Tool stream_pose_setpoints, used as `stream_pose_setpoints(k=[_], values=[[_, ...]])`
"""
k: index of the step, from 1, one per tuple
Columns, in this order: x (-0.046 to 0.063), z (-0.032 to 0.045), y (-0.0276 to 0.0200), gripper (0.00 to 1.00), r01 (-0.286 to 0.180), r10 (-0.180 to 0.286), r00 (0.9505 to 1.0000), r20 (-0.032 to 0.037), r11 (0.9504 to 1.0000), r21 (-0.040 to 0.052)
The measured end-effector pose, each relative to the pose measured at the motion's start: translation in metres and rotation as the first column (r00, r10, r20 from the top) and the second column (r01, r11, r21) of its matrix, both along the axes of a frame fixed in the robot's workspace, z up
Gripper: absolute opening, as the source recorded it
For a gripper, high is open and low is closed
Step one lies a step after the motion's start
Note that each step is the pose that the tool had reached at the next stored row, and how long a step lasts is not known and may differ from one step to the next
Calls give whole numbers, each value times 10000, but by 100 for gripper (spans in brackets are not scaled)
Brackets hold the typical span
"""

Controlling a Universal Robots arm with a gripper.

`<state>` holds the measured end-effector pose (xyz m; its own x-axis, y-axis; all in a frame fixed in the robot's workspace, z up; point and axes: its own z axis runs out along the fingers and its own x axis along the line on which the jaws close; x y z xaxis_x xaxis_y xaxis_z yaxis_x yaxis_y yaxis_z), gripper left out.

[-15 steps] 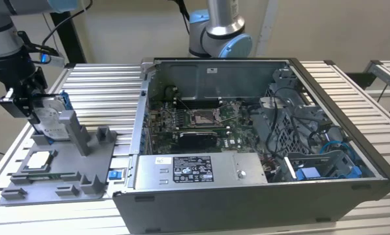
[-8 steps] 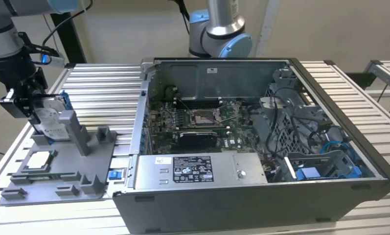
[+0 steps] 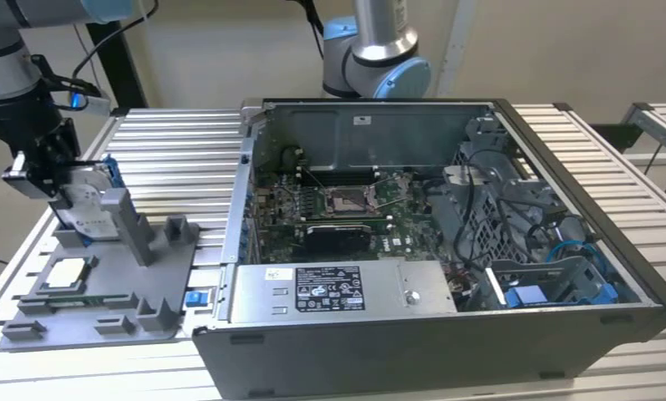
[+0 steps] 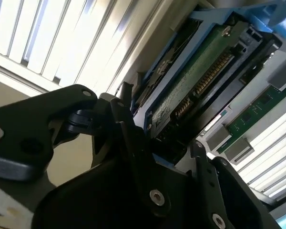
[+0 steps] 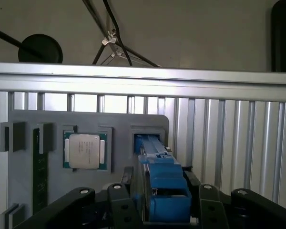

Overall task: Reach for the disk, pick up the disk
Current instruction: 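Pick up the disk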

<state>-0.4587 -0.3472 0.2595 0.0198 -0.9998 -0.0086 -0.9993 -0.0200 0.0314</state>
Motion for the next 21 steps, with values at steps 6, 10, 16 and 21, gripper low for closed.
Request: stream_pose_setpoints(k=[6, 10, 16, 21], values=[[0, 0, 0, 100, 0, 0, 10000, 0, 10000, 1], [0, 0, -1, 100, 0, 0, 10000, 0, 10000, -1], [0, -1, 0, 0, 0, 0, 10000, 2, 10000, 3], [0, 0, 0, 0, 0, 0, 10000, 1, 10000, 4]])
